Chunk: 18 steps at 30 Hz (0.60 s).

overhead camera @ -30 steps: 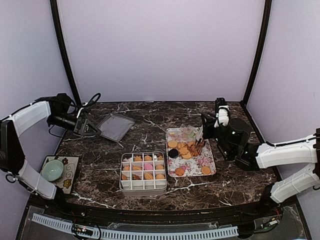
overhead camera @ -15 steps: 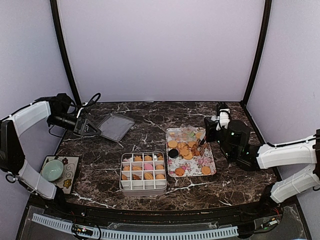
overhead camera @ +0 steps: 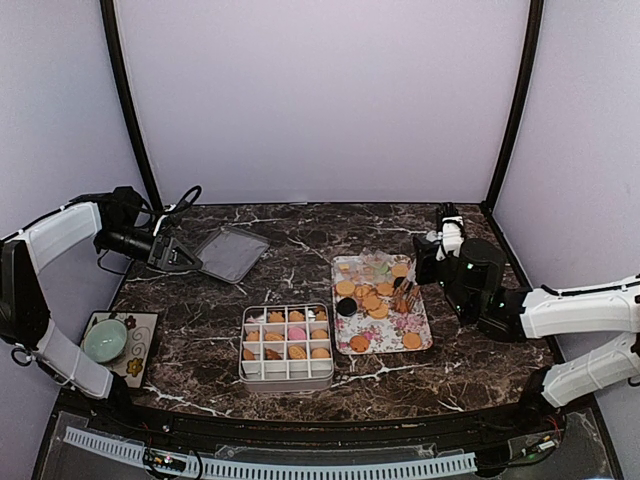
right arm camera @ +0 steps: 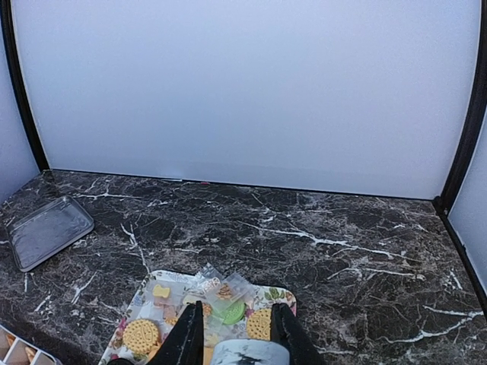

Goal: Pack the cookies
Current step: Pick up the fake cookies from the plate.

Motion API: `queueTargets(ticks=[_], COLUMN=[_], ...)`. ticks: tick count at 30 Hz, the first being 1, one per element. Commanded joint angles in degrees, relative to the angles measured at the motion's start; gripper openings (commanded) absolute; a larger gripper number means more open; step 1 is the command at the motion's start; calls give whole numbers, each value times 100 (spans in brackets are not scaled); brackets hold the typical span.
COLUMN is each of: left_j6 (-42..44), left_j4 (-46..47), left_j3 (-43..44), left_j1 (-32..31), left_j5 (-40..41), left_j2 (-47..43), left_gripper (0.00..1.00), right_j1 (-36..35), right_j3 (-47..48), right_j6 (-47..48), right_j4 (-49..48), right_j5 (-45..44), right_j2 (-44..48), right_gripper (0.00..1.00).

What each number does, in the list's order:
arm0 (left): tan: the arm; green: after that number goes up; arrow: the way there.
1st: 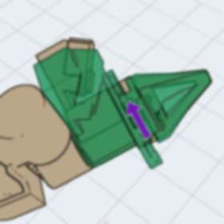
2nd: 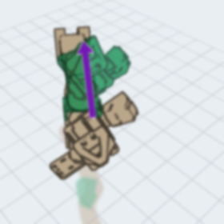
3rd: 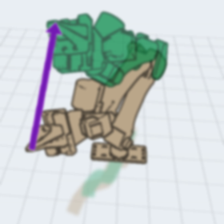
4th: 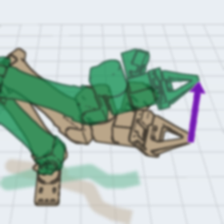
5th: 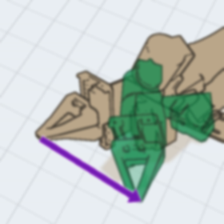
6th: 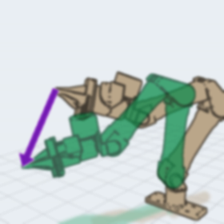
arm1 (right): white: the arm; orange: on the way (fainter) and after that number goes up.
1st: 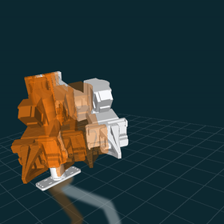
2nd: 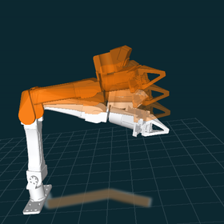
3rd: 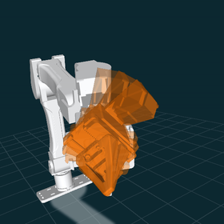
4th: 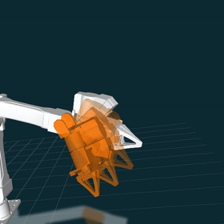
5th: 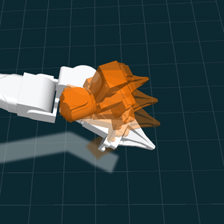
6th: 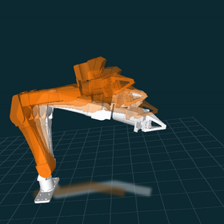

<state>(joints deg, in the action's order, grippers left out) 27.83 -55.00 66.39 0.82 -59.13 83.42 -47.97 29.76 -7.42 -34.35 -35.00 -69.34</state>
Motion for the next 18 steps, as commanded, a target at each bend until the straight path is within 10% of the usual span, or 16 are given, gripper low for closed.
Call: queueTargets(ticks=[1, 18], left_j6=[20, 57], left_j4=[-90, -114], left_j3=[67, 32], left_j1=[29, 27], left_j5=[-116, -105], left_j2=[-33, -44], left_gripper=[56, 55], right_j1=[36, 37], right_j3=[20, 260], right_j6=[6, 289], right_j4=[-24, 377], right_j5=[-48, -21], right_j2=[-80, -422], right_gripper=[24, 31])
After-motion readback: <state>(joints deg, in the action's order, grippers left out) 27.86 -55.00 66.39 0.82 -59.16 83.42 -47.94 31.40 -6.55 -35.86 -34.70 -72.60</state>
